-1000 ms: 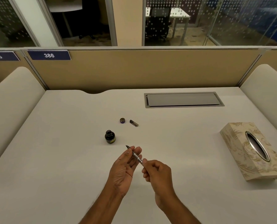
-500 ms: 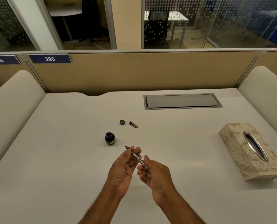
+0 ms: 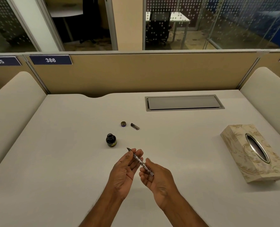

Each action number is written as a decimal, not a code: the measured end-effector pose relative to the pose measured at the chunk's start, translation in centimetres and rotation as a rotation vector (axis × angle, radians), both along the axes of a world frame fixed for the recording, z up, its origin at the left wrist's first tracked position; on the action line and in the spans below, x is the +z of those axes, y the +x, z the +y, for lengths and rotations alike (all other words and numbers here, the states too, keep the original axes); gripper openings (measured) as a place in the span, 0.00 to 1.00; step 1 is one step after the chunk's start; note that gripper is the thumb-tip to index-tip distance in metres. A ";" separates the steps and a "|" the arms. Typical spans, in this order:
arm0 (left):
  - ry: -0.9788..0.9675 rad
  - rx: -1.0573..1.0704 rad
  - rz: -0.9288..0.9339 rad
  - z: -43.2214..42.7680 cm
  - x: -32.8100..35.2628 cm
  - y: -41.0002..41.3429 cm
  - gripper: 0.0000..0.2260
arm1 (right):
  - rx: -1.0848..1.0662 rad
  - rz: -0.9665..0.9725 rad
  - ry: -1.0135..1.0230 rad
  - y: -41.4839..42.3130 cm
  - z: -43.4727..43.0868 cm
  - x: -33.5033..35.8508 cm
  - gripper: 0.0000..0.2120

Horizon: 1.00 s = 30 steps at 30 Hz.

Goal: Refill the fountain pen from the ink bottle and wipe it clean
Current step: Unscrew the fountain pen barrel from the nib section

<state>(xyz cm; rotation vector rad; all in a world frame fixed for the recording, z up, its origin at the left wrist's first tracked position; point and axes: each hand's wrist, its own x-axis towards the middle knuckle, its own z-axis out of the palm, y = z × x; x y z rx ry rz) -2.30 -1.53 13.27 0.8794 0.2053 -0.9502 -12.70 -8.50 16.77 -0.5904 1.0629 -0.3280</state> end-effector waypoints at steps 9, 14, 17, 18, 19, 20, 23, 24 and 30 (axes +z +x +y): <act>-0.007 -0.006 -0.006 -0.1 0.1 0.1 0.13 | -0.018 -0.009 0.001 0.2 0.1 0.3 0.08; -0.006 -0.001 -0.002 -0.1 0.2 0.2 0.12 | -0.044 -0.003 -0.042 0.3 0.3 0.2 0.05; -0.001 -0.006 -0.005 0.0 0.3 0.1 0.11 | -0.038 -0.029 -0.010 0.4 0.3 0.3 0.05; -0.003 -0.004 0.000 0.0 0.3 0.1 0.11 | -0.040 -0.027 -0.018 0.4 0.2 0.3 0.04; -0.005 -0.001 0.005 0.0 0.3 0.1 0.11 | -0.047 -0.026 -0.028 0.5 0.3 0.2 0.03; -0.004 0.003 0.007 -0.1 0.3 0.1 0.11 | -0.055 -0.031 -0.028 0.5 0.2 0.2 0.04; 0.006 0.004 -0.009 0.0 0.3 0.1 0.11 | -0.080 -0.083 0.030 0.6 0.3 0.3 0.04; 0.012 0.003 -0.017 0.0 0.3 0.1 0.11 | -0.089 -0.095 0.047 0.6 0.3 0.4 0.04; 0.016 0.007 -0.022 0.0 0.2 0.2 0.11 | -0.093 -0.050 0.038 0.6 0.1 0.1 0.05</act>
